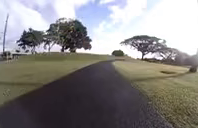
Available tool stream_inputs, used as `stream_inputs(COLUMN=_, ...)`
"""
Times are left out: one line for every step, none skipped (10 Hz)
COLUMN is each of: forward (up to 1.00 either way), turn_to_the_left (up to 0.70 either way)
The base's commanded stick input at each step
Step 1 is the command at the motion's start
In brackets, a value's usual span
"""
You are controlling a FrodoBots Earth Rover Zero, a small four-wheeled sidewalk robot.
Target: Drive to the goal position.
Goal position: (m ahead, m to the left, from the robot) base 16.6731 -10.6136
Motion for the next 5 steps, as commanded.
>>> stream_inputs(forward=0.6, turn_to_the_left=0.0)
stream_inputs(forward=0.6, turn_to_the_left=0.0)
stream_inputs(forward=0.6, turn_to_the_left=0.0)
stream_inputs(forward=0.6, turn_to_the_left=0.0)
stream_inputs(forward=0.6, turn_to_the_left=0.0)
